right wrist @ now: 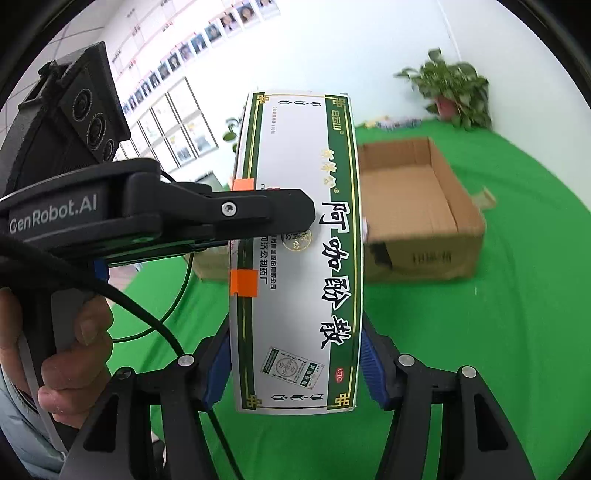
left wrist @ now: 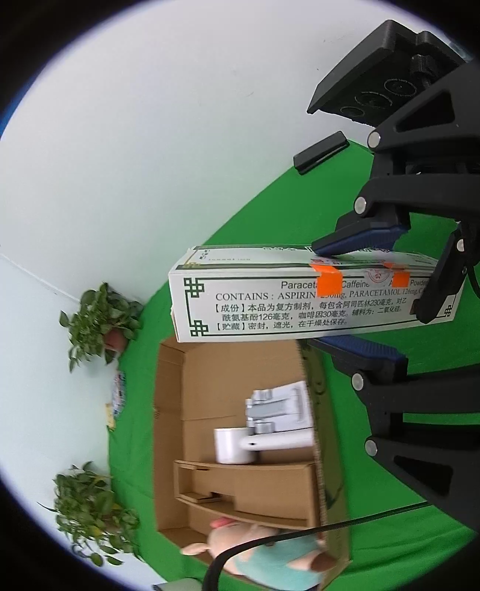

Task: Organize objects
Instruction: 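Lift the medicine box with the right gripper and carry it over the box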

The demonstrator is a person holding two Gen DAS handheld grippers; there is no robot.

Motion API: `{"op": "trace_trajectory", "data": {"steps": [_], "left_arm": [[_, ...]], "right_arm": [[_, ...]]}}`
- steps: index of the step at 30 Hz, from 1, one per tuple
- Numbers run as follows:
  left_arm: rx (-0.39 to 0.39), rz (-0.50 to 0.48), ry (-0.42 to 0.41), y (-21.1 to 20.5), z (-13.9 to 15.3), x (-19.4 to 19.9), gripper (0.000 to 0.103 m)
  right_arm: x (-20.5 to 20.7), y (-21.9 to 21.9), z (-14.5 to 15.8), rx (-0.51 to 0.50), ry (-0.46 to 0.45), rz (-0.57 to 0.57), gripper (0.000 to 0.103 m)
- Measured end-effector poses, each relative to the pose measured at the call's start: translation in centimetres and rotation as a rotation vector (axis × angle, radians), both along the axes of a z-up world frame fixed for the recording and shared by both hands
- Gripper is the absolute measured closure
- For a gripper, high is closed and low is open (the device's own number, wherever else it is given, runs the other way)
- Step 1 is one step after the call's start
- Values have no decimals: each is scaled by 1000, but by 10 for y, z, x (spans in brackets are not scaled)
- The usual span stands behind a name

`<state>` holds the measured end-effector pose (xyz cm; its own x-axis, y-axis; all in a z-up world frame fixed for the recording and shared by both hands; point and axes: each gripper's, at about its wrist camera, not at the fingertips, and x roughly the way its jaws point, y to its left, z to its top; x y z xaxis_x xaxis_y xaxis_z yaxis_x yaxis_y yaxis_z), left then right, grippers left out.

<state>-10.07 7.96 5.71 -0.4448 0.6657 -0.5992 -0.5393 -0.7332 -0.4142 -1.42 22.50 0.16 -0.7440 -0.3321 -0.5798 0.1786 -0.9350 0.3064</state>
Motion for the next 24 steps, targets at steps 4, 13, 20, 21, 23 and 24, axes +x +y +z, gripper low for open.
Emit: {"op": "trace_trajectory", "data": {"steps": [4,13,20,21,23,24], "left_arm": [[-12,-14,29,9,13,-9,62],[-7,-51,52,12,34,-46,62],[-29,-66,78,27,65,-107,62],[-34,-61,74,30,66,-115,62],[-41,-54,56,35,68,-132,62],[-43,-53,46,36,67,-140,62]], "right_arm": [[-5,2,18,0,44,-12,45],[-38,8,45,-2,53,-53,45],[-99,26,90,-21,30,-55,45],[-110,30,95,-42,14,-49,45],[-132,38,101,-76,-20,-37,45],[-142,40,101,-81,-31,-34,45]]}}
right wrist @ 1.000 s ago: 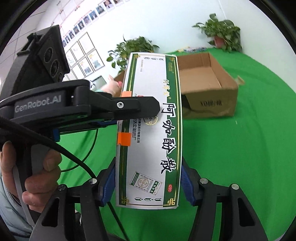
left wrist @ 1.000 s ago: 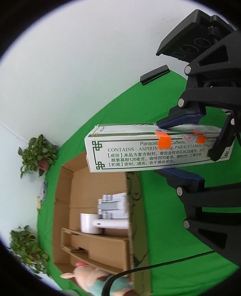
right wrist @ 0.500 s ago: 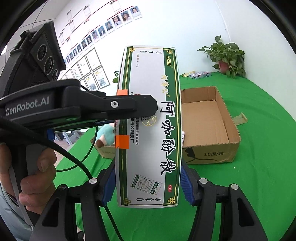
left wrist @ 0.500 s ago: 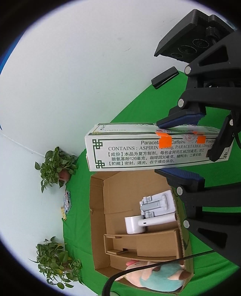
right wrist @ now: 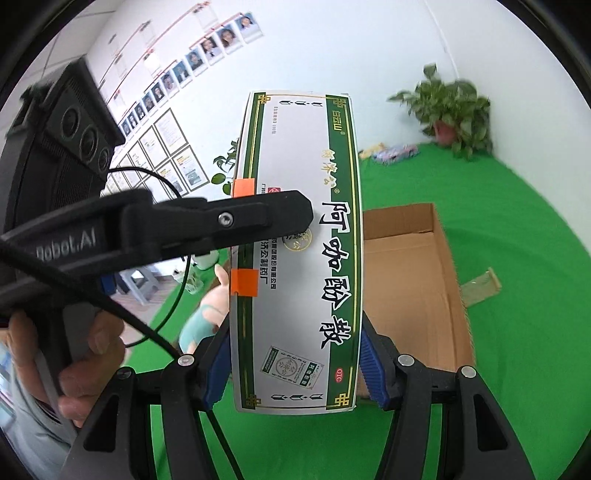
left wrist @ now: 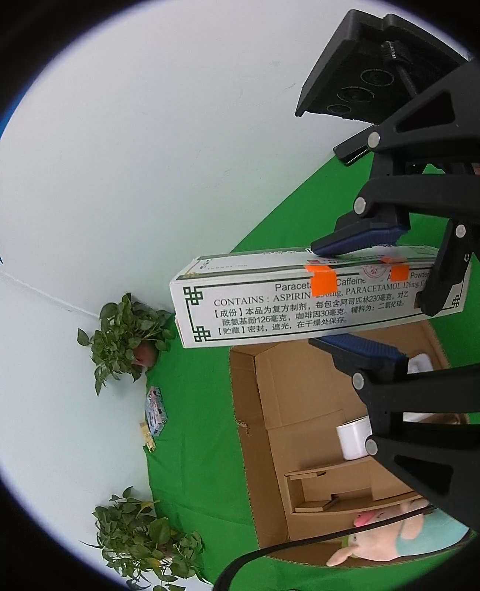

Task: Organize objects
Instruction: 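Lift the medicine box with the right gripper and carry it over the box, then lower the medicine box beside the phone stand and open the right gripper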

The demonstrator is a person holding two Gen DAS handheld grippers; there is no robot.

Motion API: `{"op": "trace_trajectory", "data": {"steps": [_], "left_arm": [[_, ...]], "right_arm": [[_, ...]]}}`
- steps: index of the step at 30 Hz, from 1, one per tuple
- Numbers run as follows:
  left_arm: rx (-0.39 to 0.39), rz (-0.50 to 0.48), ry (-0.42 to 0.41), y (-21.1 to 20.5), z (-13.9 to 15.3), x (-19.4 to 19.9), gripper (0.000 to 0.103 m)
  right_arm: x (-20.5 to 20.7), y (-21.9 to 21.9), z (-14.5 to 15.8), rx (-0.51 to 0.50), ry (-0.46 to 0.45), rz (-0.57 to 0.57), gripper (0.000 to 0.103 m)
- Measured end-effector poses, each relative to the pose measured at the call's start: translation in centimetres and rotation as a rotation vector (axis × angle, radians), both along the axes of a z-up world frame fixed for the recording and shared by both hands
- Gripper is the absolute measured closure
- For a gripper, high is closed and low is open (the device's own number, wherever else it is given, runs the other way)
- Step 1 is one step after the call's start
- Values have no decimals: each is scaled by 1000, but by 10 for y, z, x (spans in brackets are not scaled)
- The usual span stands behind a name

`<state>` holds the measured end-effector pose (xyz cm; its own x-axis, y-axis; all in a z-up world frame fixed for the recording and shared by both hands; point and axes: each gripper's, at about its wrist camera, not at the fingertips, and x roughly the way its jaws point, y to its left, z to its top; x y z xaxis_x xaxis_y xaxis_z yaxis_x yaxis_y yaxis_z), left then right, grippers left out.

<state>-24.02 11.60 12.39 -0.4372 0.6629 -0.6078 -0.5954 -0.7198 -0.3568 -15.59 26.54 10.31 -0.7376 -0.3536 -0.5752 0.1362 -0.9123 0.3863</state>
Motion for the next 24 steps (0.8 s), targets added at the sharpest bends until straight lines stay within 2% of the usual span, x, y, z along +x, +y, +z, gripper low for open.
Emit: {"op": "trace_trajectory", "data": {"steps": [6,15,24], "left_arm": [[-29,1,-93,8,-25,-34,62],[-53,20,-264,14,-99,-74,62],[-54,32,-411,24,-162,-99,62]], "right_arm": [[-45,12,-17,-15,-74,2,45],[-81,20,-91,-42,-222,6,45],[-110,27,-144,25,-365,-11,45]]}}
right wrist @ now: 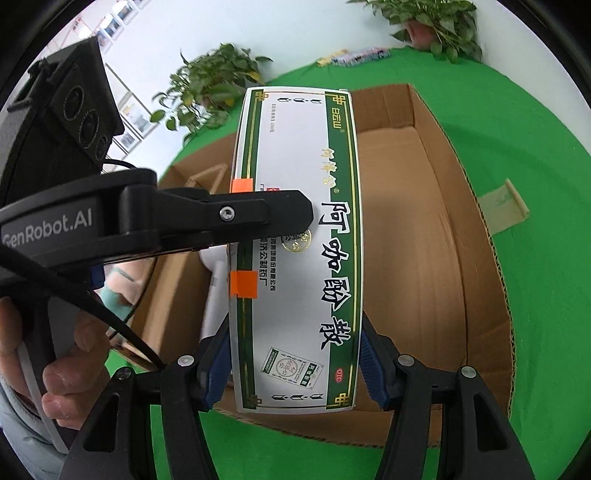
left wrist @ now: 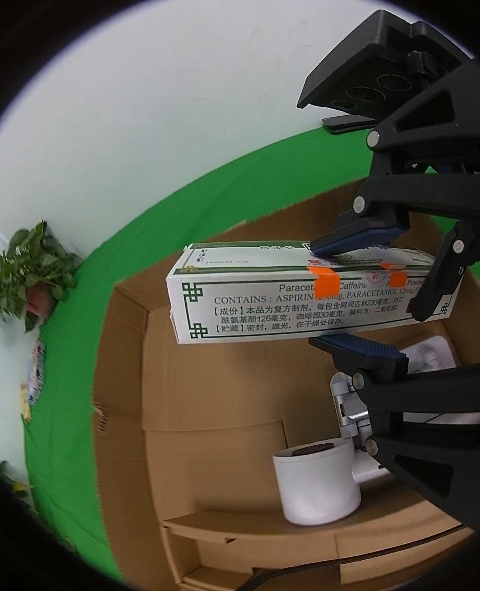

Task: Organize objects
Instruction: 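Lower the medicine box beside the phone stand and open the right gripper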

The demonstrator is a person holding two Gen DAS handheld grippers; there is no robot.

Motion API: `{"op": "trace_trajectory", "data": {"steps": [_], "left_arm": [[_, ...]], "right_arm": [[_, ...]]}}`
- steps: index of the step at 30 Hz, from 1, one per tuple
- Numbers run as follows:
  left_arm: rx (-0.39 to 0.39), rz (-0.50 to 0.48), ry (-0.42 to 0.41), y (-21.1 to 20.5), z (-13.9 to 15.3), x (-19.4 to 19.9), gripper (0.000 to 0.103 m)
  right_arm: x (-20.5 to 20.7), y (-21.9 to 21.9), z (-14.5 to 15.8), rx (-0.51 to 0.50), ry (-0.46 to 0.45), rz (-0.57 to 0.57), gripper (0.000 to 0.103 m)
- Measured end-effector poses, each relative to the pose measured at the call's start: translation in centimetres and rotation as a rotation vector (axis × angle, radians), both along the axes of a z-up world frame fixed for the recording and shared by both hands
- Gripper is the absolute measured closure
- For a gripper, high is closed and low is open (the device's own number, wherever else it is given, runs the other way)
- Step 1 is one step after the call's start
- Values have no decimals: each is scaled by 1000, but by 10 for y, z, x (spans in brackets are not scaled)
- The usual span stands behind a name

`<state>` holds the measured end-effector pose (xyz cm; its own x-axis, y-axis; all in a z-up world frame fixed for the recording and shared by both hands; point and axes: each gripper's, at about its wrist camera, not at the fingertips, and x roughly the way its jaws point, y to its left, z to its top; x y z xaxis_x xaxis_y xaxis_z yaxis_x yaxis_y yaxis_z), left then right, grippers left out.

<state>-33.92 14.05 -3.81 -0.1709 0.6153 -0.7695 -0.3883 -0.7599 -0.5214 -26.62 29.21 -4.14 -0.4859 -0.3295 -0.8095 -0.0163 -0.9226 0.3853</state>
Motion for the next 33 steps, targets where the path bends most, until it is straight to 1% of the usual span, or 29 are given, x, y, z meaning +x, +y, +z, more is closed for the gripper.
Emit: {"op": "trace_trajectory", "data": {"steps": [3,4,7,12,14,16,19,21,23,24,26,27,29,30,33], "left_arm": [[22,22,-66,-2,-21,-10,61],[15,31,-73,-1,-26,-12,61],[13,36,-85,1,-33,-15,60],[-38,35,-106,3,-41,-16,56],[-69,36,-119,2,-46,-15,56],[-66,36,-115,-1,-44,-14,56],[-85,41,-102,-5,-35,-11,57],[-65,49,-105,-13,-26,-7,57],[-61,62,-62,-24,-11,0,57],[-67,67,-37,-29,-4,5,57],[-90,85,32,-42,14,18,57],[-99,94,63,-42,22,25,57],[-116,120,133,-62,38,40,57],[-121,136,162,-71,45,46,57],[-125,183,225,-95,58,72,57]], "right_arm": [[-14,1,-16,36,-49,0,45],[-19,2,-23,50,-62,1,45],[-27,7,-33,32,-78,-6,45],[-33,7,-38,56,-96,-18,45],[-31,2,-40,86,-108,-27,45],[-33,2,-44,112,-112,-38,44],[-29,2,-47,111,-112,-57,44],[-24,-2,-45,114,-111,-62,43],[-20,-6,-45,112,-115,-62,43],[-20,-9,-48,103,-116,-59,40],[-20,-12,-49,107,-99,-50,37],[-19,-13,-48,110,-96,-42,36],[-17,-18,-47,110,-96,-28,35],[-13,-18,-44,116,-88,-22,34],[-5,-26,-35,164,-45,-10,27]]}}
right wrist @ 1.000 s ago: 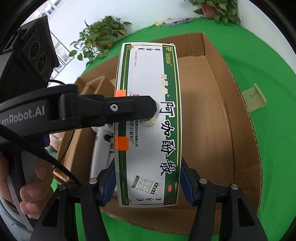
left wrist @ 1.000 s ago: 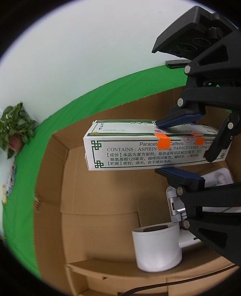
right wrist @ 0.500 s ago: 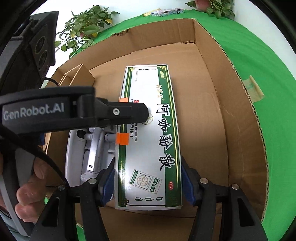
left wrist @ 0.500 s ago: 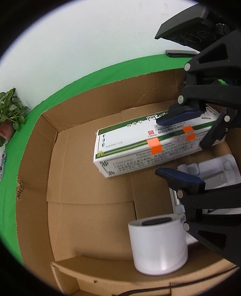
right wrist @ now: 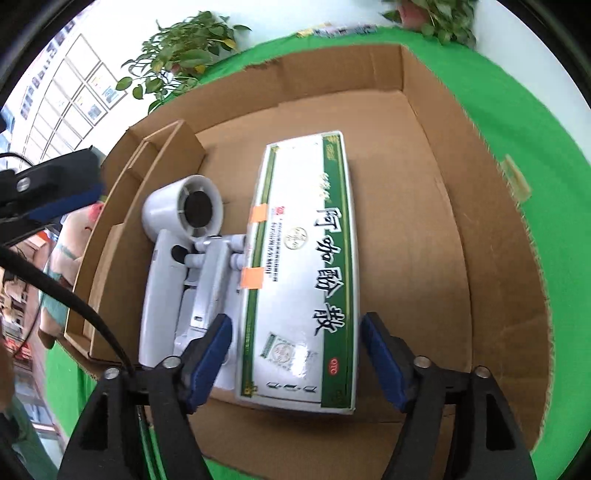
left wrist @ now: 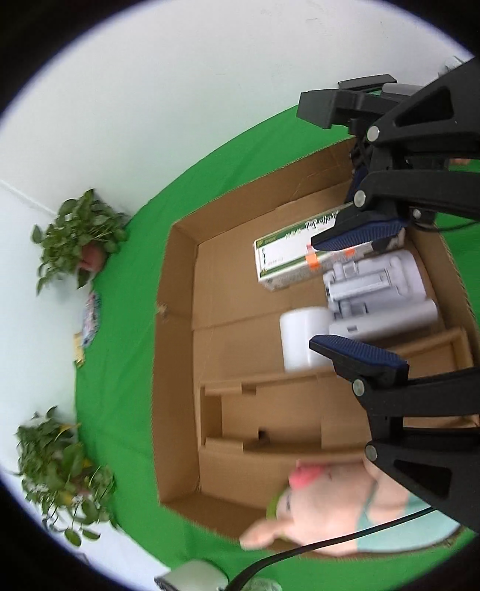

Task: Organize objects
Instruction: 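Lower the medicine box beside the phone stand and open the right gripper, then withdraw the right gripper from the box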

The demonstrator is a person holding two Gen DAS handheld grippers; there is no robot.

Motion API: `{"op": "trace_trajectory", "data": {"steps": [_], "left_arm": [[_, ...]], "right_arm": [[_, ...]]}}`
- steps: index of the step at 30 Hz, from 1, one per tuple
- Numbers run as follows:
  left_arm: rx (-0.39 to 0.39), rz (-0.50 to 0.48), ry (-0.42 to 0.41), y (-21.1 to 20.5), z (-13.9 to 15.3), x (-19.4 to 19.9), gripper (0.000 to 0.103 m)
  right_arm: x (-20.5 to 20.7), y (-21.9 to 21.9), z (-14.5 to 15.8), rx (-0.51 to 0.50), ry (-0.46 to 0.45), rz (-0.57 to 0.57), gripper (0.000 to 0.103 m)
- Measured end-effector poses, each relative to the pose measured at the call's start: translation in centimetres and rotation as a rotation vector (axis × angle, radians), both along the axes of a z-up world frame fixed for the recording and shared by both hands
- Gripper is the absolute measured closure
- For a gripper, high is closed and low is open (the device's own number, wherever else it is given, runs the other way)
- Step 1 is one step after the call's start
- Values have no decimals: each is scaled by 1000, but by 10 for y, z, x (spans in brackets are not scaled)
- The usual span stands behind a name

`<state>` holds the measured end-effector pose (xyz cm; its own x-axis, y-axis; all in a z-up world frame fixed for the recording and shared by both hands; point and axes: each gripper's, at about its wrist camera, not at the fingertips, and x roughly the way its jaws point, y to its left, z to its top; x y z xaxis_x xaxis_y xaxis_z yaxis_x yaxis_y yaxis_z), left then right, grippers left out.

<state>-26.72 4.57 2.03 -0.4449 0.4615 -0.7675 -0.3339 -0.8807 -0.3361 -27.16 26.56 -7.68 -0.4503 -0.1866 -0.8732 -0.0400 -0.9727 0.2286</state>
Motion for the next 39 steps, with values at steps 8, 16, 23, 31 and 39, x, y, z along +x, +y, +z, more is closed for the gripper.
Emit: {"op": "trace_trajectory", "data": {"steps": [8,16,23,31,39], "left_arm": [[-17,63,60,-45,6,15,56],[-162,150,257,-62,7,55,54],[-316,307,482,-64,-3,100,18],[-278,447,477,-76,-54,103,18],[-408,446,546,-55,-74,101,14]], "right_arm": [[22,-9,11,27,48,8,31],[28,-14,19,110,91,10,21],[76,-35,44,166,274,40,1],[113,-66,59,230,502,-41,1],[106,-76,39,260,491,-83,1]]}}
